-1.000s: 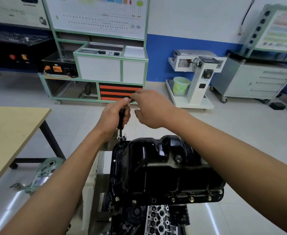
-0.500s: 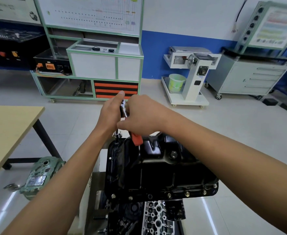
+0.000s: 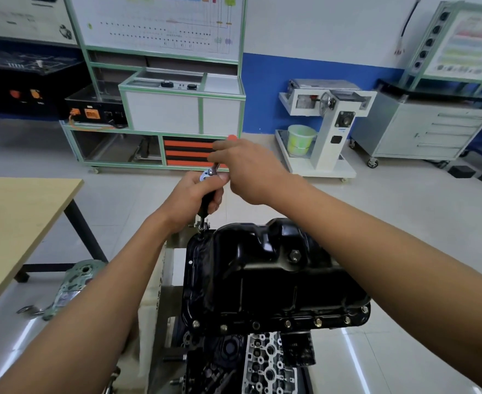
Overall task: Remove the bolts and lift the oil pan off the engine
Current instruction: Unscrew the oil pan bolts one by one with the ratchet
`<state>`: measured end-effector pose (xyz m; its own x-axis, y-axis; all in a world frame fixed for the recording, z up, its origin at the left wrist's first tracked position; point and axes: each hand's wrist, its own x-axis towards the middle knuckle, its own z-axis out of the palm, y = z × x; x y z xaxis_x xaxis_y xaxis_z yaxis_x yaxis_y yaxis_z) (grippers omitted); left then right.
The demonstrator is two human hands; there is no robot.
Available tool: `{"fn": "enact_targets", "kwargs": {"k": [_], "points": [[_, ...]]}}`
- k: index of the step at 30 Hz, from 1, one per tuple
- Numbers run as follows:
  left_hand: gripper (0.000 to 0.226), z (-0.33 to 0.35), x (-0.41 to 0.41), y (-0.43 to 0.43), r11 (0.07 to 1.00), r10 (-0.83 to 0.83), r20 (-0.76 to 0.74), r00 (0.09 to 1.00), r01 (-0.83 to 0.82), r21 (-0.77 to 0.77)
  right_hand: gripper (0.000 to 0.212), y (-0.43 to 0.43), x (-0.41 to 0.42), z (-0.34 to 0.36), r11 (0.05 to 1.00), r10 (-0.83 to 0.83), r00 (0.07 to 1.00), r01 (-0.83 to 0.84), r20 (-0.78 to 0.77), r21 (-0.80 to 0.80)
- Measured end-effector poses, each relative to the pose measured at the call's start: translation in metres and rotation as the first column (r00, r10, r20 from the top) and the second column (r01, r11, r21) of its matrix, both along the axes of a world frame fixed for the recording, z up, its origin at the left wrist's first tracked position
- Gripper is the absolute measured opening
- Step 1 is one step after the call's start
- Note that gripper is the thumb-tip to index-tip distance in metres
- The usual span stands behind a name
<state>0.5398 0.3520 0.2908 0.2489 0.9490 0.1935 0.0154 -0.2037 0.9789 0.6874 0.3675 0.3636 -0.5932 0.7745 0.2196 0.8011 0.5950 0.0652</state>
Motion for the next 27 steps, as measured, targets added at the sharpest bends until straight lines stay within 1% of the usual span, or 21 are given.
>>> {"fn": "enact_targets", "kwargs": {"k": [1,3,5,7,10,12,13,15,16,18,19,20,21,22,23,24,27], "points": [[0.044,0.000,0.000,-0.001,1.000,-0.013,0.008,1.000,0.013,0.002,0.050,0.000,0.000,-0.004,0.999,0.037,0.999,-0.038,-0.019,-0.014],[0.045,0.000,-0.001,-0.003,1.000,-0.027,0.021,0.999,0.027,0.012,0.059,-0.002,0.001,-0.009,0.997,0.059,0.996,-0.062,-0.065,-0.041],[0.050,0.000,-0.001,-0.005,1.000,-0.021,0.026,0.999,0.020,0.012,0.059,-0.004,0.003,-0.012,0.998,0.062,0.995,-0.065,-0.080,-0.027],[0.056,0.000,0.000,-0.006,0.999,0.031,0.055,0.998,-0.029,-0.033,0.048,-0.007,0.005,-0.010,0.999,0.032,0.997,-0.033,-0.064,-0.004],[0.059,0.000,0.004,-0.003,0.978,0.179,0.108,0.978,-0.165,-0.130,0.028,-0.020,0.005,0.001,0.993,-0.117,0.993,0.117,0.025,0.014],[0.059,0.001,0.006,0.000,0.960,0.257,0.103,0.961,-0.242,-0.144,0.018,-0.031,0.004,0.009,0.984,-0.177,0.980,0.174,0.090,0.034],[0.060,0.000,0.007,0.001,0.955,0.278,0.091,0.956,-0.265,-0.132,0.015,-0.036,0.003,0.012,0.982,-0.188,0.978,0.186,0.095,0.022],[0.062,-0.001,0.009,0.003,0.951,0.301,0.048,0.952,-0.296,-0.090,0.024,-0.044,0.001,0.016,0.982,-0.179,0.982,0.182,0.061,-0.048],[0.061,-0.001,0.011,0.003,0.949,0.309,0.037,0.950,-0.305,-0.076,0.029,-0.046,-0.001,0.017,0.980,-0.163,0.986,0.164,0.024,-0.115],[0.054,-0.003,0.015,0.003,0.950,0.308,0.064,0.949,-0.304,-0.076,0.035,-0.049,-0.004,0.019,0.953,-0.132,0.988,0.105,-0.075,-0.284],[0.052,-0.003,0.016,0.003,0.949,0.312,0.076,0.947,-0.306,-0.081,0.036,-0.049,-0.005,0.021,0.935,-0.126,0.986,0.083,-0.107,-0.344],[0.051,-0.003,0.016,0.003,0.945,0.322,0.074,0.944,-0.316,-0.083,0.032,-0.048,-0.005,0.022,0.924,-0.126,0.986,0.077,-0.109,-0.375],[0.052,-0.003,0.015,0.004,0.942,0.330,0.066,0.942,-0.325,-0.079,0.023,-0.045,-0.004,0.022,0.919,-0.134,0.987,0.090,-0.088,-0.383],[0.054,-0.002,0.013,0.005,0.945,0.325,0.056,0.944,-0.322,-0.065,0.011,-0.041,-0.002,0.022,0.923,-0.146,0.988,0.115,-0.058,-0.367],[0.056,-0.001,0.012,0.005,0.951,0.307,0.042,0.951,-0.305,-0.046,0.005,-0.037,0.000,0.022,0.934,-0.167,0.986,0.151,-0.023,-0.325],[0.056,0.000,0.012,0.005,0.959,0.282,0.028,0.959,-0.281,-0.028,0.003,-0.035,0.002,0.021,0.948,-0.188,0.982,0.184,0.011,-0.258],[0.051,0.004,0.010,0.004,0.970,0.239,0.044,0.970,-0.238,-0.041,0.017,-0.032,0.003,0.019,0.976,-0.215,0.972,0.217,0.092,-0.022]]}}
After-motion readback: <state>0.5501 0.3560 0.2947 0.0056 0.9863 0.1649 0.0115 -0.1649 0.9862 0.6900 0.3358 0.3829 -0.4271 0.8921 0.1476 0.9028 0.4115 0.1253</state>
